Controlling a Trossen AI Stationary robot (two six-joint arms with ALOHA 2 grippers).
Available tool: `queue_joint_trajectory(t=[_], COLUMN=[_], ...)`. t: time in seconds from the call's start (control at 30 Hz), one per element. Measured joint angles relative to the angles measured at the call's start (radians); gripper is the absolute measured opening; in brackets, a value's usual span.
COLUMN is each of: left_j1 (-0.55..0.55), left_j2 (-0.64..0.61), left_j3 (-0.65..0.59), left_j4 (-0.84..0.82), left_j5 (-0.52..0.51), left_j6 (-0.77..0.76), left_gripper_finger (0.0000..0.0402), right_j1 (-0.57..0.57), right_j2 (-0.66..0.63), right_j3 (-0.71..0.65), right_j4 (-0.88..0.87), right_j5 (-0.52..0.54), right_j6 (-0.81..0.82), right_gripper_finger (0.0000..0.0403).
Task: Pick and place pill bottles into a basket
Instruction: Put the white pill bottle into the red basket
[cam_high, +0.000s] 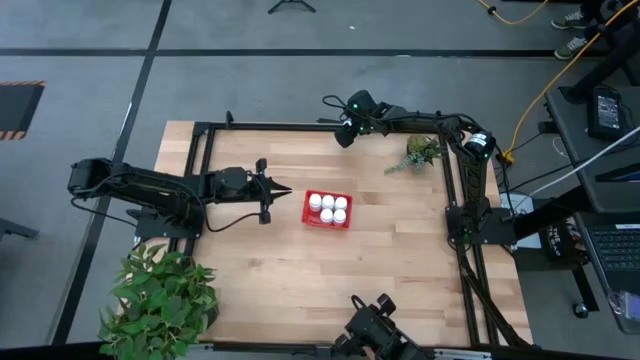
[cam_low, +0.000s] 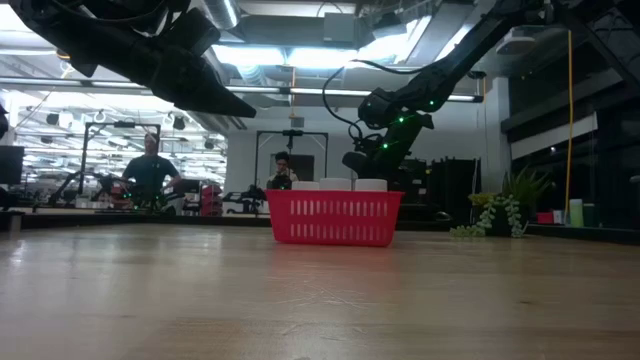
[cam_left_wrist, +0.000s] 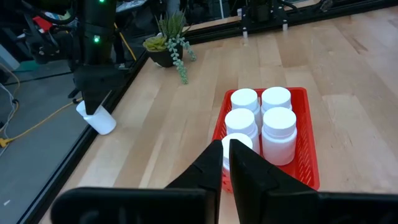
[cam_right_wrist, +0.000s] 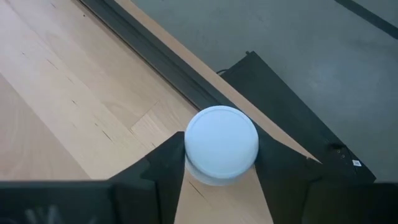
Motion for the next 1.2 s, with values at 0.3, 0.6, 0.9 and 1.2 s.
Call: queue_joint_trajectory(t=[0.3,0.6,0.9,1.2], left_j1=[0.000,0.000,0.000,0.000], left_j2=[0.000,0.000,0.000,0.000], left_j3=[0.000,0.000,0.000,0.000], left_j4=[0.000,-0.003,-0.003,-0.042], left_j5=[0.000,0.000,0.000,0.003], left_j6=[0.000,0.000,0.000,-0.051], left_gripper_finger=[0.0025,0.0025,0.0022,0.0026], right_j1=[0.000,0.012,0.072,0.173], right_j2=[0.000,-0.002,-0.033,-0.119], right_j3=[0.000,0.001,0.000,0.000], right_j4=[-0.005,-0.021,-0.040,-0.093], right_j5=[-0.002,-0.017,-0.049,-0.148], right_j6=[-0.031,-0.082,-0.163,-0.249], right_gripper_finger=[0.0148,0.0148,0.0148,0.0148])
